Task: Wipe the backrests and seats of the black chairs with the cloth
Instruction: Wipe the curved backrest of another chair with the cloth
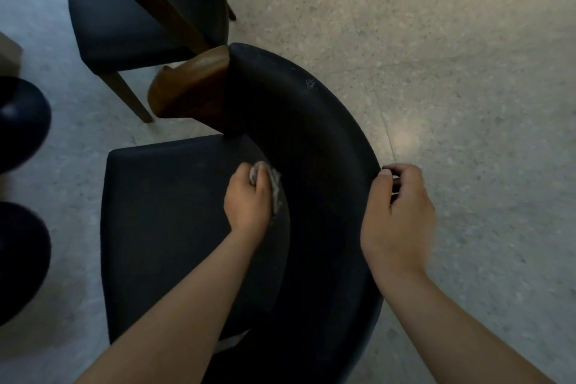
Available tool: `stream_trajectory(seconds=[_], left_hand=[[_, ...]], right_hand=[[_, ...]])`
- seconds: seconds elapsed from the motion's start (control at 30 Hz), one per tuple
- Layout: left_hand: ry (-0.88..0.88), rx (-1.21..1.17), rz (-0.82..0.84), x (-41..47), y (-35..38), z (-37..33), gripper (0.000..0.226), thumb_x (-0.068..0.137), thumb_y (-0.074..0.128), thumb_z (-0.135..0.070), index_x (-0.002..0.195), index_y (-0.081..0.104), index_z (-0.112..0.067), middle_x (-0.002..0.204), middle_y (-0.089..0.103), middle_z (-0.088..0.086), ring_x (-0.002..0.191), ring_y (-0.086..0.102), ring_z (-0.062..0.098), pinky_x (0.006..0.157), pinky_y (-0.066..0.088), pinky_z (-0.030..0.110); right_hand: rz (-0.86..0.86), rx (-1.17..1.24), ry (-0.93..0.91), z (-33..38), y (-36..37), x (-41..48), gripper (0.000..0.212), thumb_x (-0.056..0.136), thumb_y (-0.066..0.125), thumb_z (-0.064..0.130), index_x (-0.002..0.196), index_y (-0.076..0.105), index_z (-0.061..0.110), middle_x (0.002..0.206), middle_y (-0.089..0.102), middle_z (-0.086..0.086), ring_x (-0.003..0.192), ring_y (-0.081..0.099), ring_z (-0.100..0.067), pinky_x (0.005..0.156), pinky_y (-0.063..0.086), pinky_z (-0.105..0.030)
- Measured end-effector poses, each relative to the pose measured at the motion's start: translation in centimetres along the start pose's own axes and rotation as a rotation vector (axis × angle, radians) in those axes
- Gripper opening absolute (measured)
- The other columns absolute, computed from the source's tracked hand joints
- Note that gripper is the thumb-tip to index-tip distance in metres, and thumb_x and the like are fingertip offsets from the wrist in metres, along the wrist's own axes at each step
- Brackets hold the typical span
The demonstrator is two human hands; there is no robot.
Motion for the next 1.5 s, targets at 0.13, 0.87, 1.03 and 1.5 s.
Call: stream_trajectory(seconds=[0.13,0.87,1.03,1.5], left_hand=[[0.244,-0.109,0.051,-2.0,-1.9,-7.1,0.029,0.1,0.048,-0.041,0.079,0.053,-0.022,0.078,0.056,0.001,0.07,0.057,0.015,0.063,0.049,0.034],[0.413,0.096,-0.221,1.6,-0.1,-14.0,0.025,0.095,0.048,-0.045,0.081,0.048,-0.024,0.088,0.047,-0.005,0.07,0.048,0.008,0.063,0.04,0.024],[0.295,-0.043,-0.273,1.3,1.1,-11.6,0.029,0.096,0.039,-0.046,0.077,0.042,-0.025,0.086,0.042,-0.007,0.068,0.044,0.006,0.059,0.03,0.013],[0.166,0.096,-0.104,2.3,1.5,-4.1,0.035,0.101,0.037,-0.04,0.076,0.047,-0.017,0.083,0.05,0.0,0.067,0.051,0.009,0.061,0.039,0.029]], right_hand=[[0.081,-0.033,0.048,0.4,-0.3,0.6,0.025,0.1,0.037,0.037,0.104,0.056,0.021,0.079,0.06,0.009,0.066,0.056,-0.008,0.058,0.039,-0.03],[-0.014,-0.181,-0.066,1.9,1.0,2.6,0.031,0.097,0.033,0.035,0.102,0.058,0.018,0.075,0.061,0.005,0.062,0.056,-0.014,0.056,0.041,-0.031],[-0.02,-0.204,-0.071,1.8,1.1,2.5,0.044,0.091,0.026,0.045,0.105,0.058,0.019,0.076,0.062,0.004,0.063,0.057,-0.015,0.058,0.047,-0.035],[-0.023,-0.188,-0.082,1.6,1.1,2.5,0.046,0.091,0.024,0.048,0.105,0.058,0.02,0.071,0.06,0.008,0.057,0.055,-0.008,0.051,0.041,-0.028]])
Point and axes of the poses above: each hand's wrist, its own x-axis towards the middle knuckle, its own y-axis out of the palm, z = x × y, the point moved 8 cm from there along x, towards the middle knuckle
